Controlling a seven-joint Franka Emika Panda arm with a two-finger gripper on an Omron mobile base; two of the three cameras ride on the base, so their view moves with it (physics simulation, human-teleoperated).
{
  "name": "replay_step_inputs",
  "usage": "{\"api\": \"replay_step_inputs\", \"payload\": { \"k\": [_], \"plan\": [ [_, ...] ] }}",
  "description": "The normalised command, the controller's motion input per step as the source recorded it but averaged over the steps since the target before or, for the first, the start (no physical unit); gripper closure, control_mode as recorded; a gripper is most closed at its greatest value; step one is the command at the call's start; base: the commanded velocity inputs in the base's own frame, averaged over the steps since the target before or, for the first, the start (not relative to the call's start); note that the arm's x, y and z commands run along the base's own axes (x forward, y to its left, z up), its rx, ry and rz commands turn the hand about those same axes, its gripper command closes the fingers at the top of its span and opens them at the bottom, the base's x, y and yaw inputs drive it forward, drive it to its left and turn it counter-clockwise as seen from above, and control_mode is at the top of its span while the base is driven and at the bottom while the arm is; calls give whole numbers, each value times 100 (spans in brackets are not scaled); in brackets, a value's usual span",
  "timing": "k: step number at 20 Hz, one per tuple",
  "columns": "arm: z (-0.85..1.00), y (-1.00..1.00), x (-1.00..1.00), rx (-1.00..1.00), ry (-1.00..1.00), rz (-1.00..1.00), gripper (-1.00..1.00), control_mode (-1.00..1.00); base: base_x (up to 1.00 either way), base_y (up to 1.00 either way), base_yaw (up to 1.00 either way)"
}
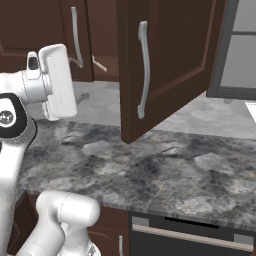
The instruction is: Open the cabinet. Pick the dish brush and place it next to the sink. Then close the cabinet.
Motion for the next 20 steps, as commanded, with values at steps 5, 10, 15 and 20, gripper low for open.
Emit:
{"api": "replay_step_inputs", "payload": {
  "k": [5,10,15,20],
  "plan": [
    [15,-71,2,-9,0,-22,-100,-100,0,0,0],
    [4,-71,0,0,0,-19,-100,-100,0,0,0],
    [0,-53,0,0,0,-18,-100,-100,0,0,0],
    [0,-39,0,0,0,-15,-100,-100,0,0,0]
  ]
}}
